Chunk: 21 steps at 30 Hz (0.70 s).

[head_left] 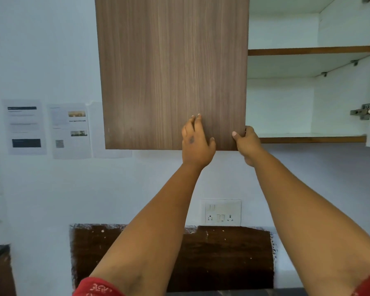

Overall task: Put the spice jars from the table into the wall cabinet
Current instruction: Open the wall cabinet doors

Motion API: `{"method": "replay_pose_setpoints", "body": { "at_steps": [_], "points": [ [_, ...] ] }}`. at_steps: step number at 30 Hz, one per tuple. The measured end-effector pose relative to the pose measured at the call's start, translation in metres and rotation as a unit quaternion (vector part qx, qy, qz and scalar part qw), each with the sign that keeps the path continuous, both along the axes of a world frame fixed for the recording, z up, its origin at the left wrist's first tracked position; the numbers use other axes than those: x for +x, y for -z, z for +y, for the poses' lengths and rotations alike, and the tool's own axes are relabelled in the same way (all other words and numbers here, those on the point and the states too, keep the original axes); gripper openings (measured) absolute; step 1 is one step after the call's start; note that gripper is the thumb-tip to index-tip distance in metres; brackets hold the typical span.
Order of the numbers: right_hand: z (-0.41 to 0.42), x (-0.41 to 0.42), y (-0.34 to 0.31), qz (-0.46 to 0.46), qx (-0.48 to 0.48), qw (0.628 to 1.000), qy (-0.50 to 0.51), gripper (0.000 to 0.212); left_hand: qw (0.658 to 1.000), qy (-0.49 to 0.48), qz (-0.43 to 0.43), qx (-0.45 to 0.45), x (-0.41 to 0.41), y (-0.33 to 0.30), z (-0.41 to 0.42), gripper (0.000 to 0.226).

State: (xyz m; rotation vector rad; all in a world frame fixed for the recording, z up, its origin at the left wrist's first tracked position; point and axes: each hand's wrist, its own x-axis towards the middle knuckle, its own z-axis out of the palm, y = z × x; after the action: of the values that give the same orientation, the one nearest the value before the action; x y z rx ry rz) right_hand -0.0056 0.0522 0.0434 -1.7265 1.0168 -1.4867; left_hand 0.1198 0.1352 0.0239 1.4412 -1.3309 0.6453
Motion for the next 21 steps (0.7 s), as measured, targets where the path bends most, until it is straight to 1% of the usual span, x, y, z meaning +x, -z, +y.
{"method": "replay_pose_setpoints", "body": {
  "at_steps": [3, 6, 8, 13, 16, 21],
  "points": [
    [0.027, -0.01, 0.009, -0.007, -0.031, 0.999, 0.011, 0.039, 1.0, 0.019, -0.009, -0.004, -0.017, -0.001, 0.009, 0.058],
    [0.061, -0.017, 0.015, -0.016, -0.059, 0.998, 0.004, 0.036, 0.998, 0.056, -0.013, -0.024, -0.042, -0.005, 0.029, 0.058],
    [0.085, -0.021, 0.018, -0.005, -0.075, 0.997, 0.001, 0.034, 0.997, 0.07, 0.008, -0.027, -0.054, -0.004, 0.047, 0.058],
    [0.153, -0.031, 0.015, 0.053, -0.112, 0.992, 0.025, 0.031, 0.994, 0.09, 0.065, 0.015, -0.072, 0.003, 0.111, 0.056],
    [0.197, -0.028, 0.015, 0.067, -0.125, 0.989, 0.037, 0.031, 0.989, 0.102, 0.104, 0.034, -0.073, 0.005, 0.155, 0.049],
    [0.263, -0.015, 0.015, 0.092, -0.129, 0.986, 0.041, 0.026, 0.982, 0.12, 0.14, 0.04, -0.065, 0.004, 0.226, 0.043]
  ]
}}
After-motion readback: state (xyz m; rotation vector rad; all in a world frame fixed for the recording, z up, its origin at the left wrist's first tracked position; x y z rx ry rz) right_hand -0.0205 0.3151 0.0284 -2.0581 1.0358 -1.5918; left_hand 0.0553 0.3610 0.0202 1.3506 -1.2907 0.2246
